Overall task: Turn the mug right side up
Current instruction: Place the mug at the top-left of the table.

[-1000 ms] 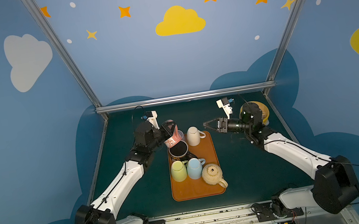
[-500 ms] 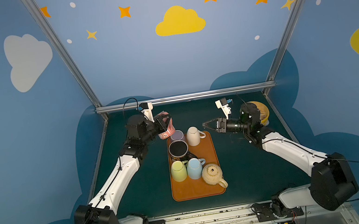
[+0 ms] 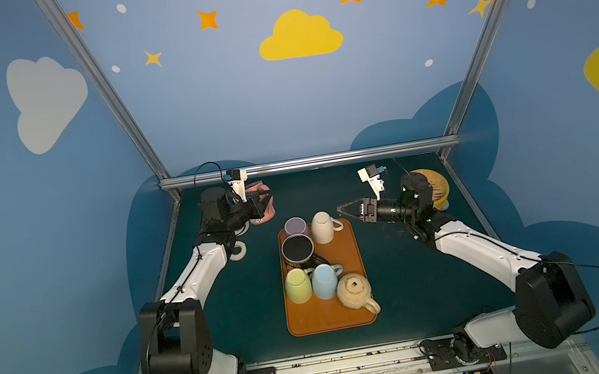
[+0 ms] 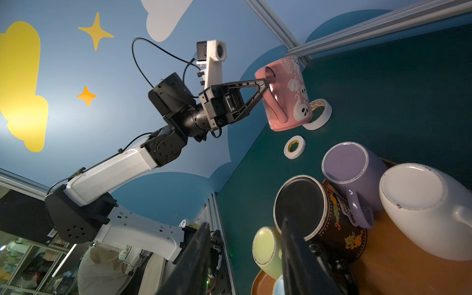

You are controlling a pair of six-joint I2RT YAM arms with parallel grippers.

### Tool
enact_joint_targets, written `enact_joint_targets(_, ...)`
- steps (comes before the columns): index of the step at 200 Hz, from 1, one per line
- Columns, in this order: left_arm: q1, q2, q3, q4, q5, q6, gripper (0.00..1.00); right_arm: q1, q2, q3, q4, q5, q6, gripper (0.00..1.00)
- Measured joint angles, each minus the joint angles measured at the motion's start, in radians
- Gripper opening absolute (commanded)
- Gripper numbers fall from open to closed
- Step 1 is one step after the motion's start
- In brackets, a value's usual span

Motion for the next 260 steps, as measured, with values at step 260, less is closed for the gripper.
enact_joint_targets(260,0.11,0.576,0.31,0.033,0.312,0.52,0.04,0.0,0.147,0.084,-0.102,-0.06,-0.088,0.38)
